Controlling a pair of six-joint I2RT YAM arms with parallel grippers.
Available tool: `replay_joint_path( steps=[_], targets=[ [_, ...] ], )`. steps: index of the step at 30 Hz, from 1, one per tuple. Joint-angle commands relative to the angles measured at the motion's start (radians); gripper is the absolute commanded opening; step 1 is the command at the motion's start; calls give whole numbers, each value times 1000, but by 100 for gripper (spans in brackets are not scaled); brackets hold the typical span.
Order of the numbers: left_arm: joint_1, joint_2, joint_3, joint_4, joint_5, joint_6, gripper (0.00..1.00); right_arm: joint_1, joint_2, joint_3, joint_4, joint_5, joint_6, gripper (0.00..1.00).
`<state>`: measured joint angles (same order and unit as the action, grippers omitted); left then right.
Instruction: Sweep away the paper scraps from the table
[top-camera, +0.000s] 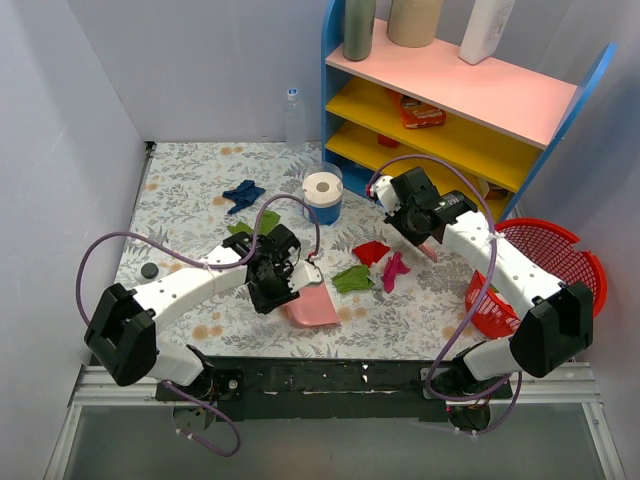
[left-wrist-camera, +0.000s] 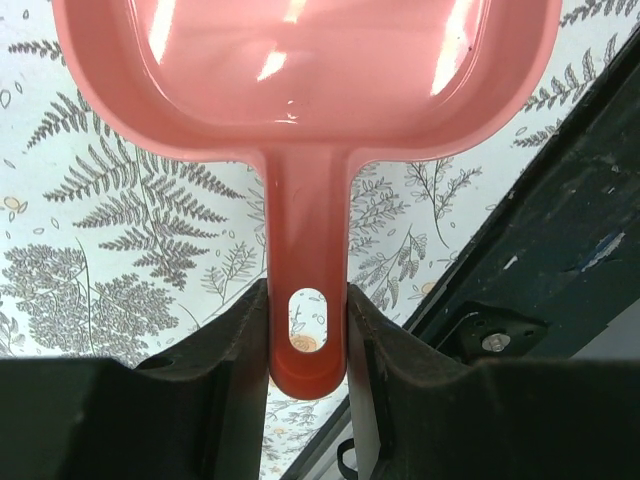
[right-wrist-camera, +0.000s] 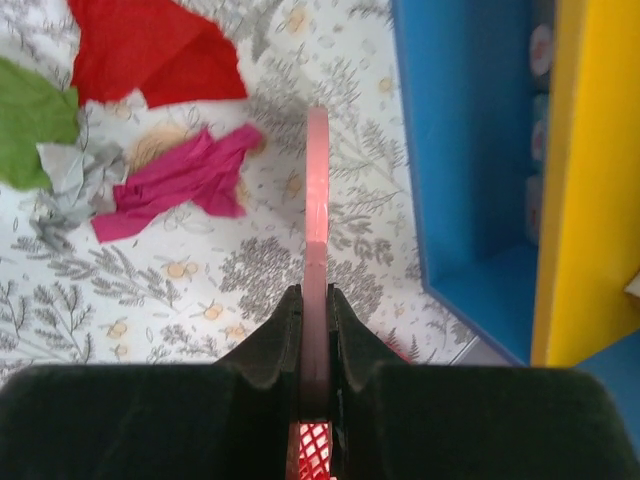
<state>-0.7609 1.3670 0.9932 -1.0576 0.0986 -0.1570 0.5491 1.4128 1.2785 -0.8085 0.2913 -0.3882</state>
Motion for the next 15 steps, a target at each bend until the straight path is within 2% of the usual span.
replay_joint_path(
  steps=[1, 7, 15],
  targets=[
    [6, 62, 61, 12, 36, 19, 0, -3, -6, -27, -44, -33, 26, 1],
    [6, 171, 123, 19, 72, 16, 0, 9, 49, 44, -93, -384, 133, 1],
    [8, 293, 251, 27, 104, 14, 0, 8, 133, 212, 19, -898, 339, 1]
  ],
)
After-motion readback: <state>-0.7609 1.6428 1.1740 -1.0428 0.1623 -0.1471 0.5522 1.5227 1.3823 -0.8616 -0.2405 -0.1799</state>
